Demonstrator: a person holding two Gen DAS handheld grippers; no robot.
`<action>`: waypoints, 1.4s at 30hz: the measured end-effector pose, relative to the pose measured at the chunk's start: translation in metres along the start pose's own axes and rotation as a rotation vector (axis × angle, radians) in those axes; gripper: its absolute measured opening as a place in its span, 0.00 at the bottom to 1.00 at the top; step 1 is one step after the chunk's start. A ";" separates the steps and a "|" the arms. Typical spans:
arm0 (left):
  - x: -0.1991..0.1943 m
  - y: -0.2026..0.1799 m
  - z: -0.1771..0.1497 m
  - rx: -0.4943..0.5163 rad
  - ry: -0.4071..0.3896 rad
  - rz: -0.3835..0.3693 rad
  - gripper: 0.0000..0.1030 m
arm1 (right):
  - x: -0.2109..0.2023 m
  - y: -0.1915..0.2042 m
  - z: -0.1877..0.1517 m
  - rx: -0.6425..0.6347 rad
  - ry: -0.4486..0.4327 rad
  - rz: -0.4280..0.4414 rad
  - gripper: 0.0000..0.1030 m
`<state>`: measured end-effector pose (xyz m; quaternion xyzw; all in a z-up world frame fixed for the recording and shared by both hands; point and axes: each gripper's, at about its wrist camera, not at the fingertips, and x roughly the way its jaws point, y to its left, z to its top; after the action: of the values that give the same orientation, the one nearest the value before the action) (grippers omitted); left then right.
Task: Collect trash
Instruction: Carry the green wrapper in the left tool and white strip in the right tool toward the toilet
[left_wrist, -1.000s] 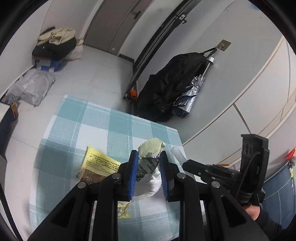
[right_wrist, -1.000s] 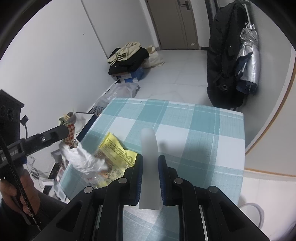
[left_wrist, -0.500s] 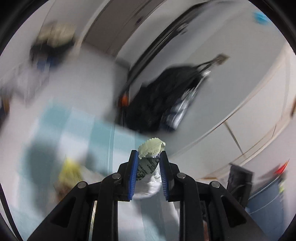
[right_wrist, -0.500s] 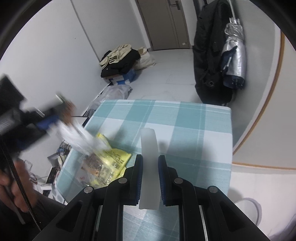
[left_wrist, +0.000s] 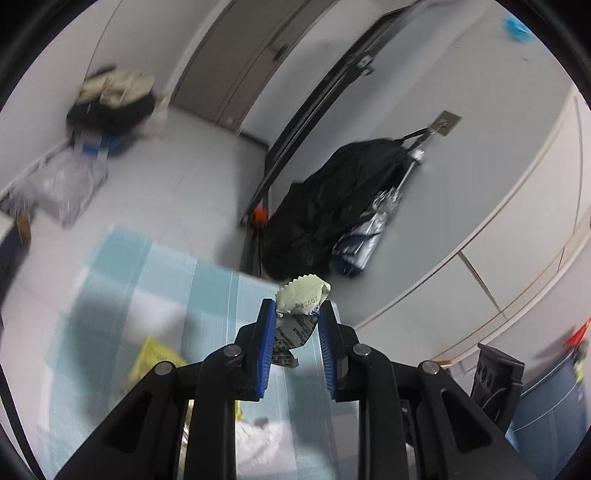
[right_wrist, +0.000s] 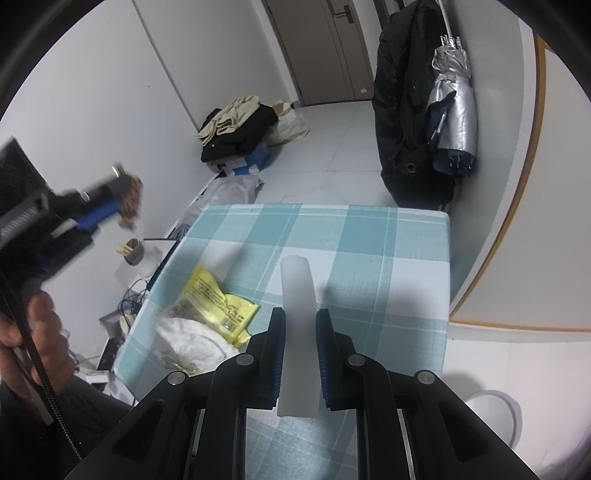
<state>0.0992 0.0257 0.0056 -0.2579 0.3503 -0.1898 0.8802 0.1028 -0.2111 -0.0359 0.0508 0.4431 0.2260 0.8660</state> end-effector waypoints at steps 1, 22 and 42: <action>0.001 -0.003 -0.003 0.007 0.008 0.006 0.18 | -0.002 -0.001 0.000 0.009 -0.004 0.006 0.15; 0.021 -0.163 -0.052 0.358 0.162 -0.001 0.18 | -0.190 -0.070 -0.022 0.157 -0.304 -0.032 0.15; 0.168 -0.230 -0.152 0.416 0.634 -0.165 0.18 | -0.173 -0.233 -0.140 0.566 -0.160 -0.183 0.15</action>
<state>0.0696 -0.2922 -0.0413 -0.0296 0.5371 -0.3974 0.7435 -0.0146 -0.5106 -0.0589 0.2674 0.4216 0.0097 0.8664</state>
